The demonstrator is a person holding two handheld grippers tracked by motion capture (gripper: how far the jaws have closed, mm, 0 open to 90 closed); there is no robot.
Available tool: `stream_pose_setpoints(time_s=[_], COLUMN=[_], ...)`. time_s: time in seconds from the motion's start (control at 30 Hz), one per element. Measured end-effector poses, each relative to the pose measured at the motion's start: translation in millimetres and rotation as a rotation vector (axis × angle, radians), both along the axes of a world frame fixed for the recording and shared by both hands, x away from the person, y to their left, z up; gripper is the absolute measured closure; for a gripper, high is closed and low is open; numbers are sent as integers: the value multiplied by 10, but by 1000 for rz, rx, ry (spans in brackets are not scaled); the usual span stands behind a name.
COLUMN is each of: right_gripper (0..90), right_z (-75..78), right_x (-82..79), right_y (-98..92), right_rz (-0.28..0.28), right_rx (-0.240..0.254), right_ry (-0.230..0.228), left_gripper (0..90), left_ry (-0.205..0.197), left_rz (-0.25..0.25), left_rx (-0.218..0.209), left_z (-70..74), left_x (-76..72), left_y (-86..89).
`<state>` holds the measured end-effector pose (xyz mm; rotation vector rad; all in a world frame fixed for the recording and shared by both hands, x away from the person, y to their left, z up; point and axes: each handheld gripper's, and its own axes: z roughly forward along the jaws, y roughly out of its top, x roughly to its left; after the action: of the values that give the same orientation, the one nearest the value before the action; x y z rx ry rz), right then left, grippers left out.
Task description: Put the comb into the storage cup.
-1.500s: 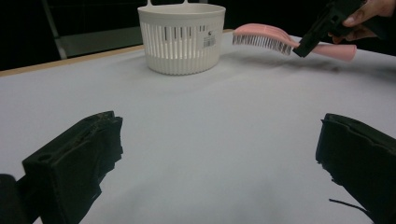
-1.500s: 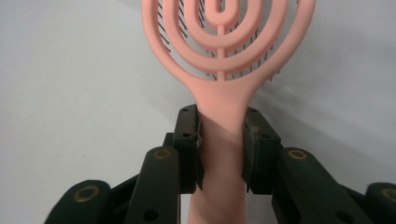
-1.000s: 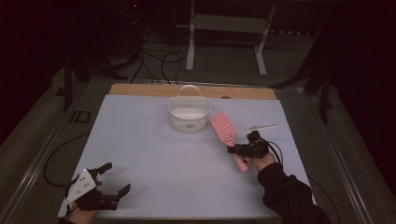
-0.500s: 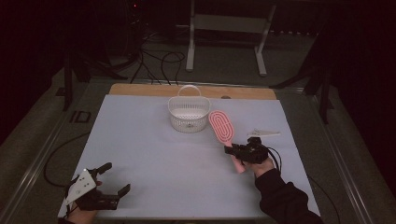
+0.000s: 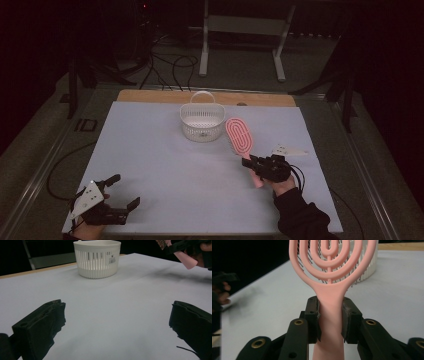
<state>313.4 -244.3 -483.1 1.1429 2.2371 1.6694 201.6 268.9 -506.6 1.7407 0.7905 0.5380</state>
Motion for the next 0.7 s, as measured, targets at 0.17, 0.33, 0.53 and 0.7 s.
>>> stream_pose_setpoints(time_s=[0.17, 0.33, 0.53, 0.7], right_gripper=[707, 708, 707, 707], right_z=[-32, 14, -6, -50], right_x=[-55, -177, -321, -279], right_y=[-91, -150, -104, -65], right_rz=[-11, -41, -23, -3], right_rx=[58, 32, -23, -18], right_ry=[-18, -115, -208, -188], left_gripper=[1, 1, 1, 1], left_ry=[3, 15, 48, 71], left_rz=[4, 15, 56, 95], left_rx=[2, 11, 39, 47], left_z=[2, 6, 36, 138], left_x=[3, 13, 49, 119], left_y=[-4, -30, -106, -198])
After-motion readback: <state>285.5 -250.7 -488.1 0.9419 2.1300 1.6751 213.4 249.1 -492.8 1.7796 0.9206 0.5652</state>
